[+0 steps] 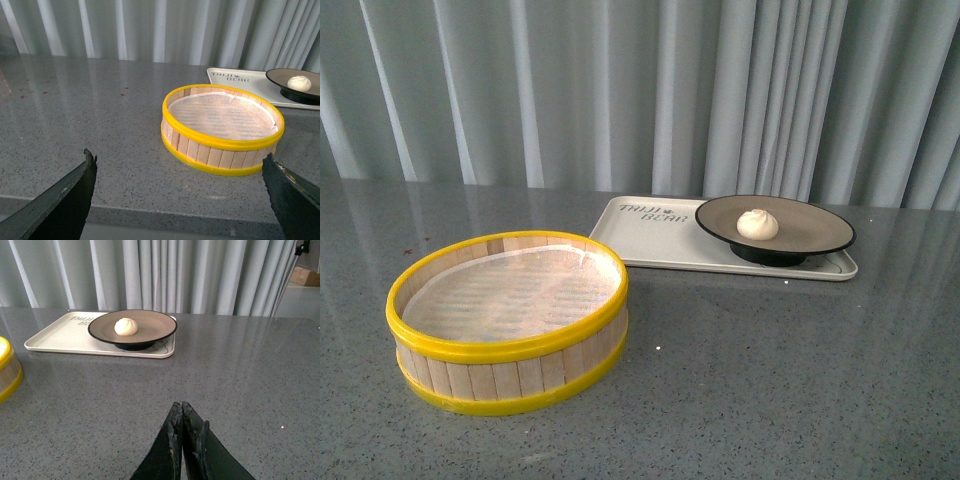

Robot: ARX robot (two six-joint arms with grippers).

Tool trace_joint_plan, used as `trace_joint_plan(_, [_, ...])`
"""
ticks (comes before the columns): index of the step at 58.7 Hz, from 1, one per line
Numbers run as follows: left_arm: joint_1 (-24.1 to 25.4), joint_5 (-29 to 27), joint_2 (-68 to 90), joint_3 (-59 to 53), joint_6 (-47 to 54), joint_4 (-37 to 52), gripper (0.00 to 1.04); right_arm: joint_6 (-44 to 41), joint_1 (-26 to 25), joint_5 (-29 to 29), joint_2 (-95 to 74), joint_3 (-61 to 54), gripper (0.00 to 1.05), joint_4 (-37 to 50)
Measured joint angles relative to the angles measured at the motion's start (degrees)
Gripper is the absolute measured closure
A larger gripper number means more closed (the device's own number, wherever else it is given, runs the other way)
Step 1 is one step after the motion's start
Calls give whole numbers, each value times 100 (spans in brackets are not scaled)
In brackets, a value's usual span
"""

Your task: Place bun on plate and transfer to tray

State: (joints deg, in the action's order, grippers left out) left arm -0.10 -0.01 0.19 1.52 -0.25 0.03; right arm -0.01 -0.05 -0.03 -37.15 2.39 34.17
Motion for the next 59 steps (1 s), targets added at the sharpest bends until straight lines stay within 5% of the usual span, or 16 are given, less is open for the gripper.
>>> trace_joint_plan(59, [0,0,0,0,0,0,7,0,0,0,2555,-210,103,-2243])
